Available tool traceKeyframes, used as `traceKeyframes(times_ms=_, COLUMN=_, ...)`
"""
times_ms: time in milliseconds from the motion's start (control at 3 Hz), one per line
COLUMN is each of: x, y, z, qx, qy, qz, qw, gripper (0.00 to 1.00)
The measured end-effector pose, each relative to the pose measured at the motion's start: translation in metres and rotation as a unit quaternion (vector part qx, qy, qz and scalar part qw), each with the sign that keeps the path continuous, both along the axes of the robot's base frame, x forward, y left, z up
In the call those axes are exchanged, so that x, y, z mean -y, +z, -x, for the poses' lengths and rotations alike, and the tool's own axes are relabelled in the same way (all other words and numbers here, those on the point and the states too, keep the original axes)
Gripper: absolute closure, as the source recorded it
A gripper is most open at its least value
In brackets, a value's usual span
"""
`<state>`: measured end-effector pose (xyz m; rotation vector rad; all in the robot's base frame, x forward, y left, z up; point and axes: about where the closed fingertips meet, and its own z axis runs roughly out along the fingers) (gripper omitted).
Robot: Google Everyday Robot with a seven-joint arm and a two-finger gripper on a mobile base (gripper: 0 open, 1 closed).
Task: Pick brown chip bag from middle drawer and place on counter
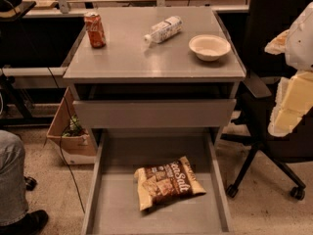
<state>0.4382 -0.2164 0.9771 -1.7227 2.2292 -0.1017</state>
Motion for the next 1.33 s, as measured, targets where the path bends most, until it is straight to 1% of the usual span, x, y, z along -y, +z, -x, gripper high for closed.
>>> traceKeyframes(times_ms=333, x=0.0, y=0.0, z=0.0, qx=0.0, qy=0.0, qz=0.0, qw=1.0, gripper=0.0)
traceKeyframes(times_ms=667, x=-0.01, y=-0.054, z=-0.027, qx=-0.009, qy=0.01, qz=-0.026, qw=0.9996, gripper=0.0)
traceKeyframes(times_ms=1000, x=-0.018, y=-0.111, z=-0.055, qx=-0.015, qy=0.019, qz=-0.058, qw=0.998, gripper=0.0)
traceKeyframes(times_ms=1333, x=-0.021, y=-0.198, z=-0.069, qx=-0.034, qy=0.041, qz=-0.11, qw=0.9926, gripper=0.0)
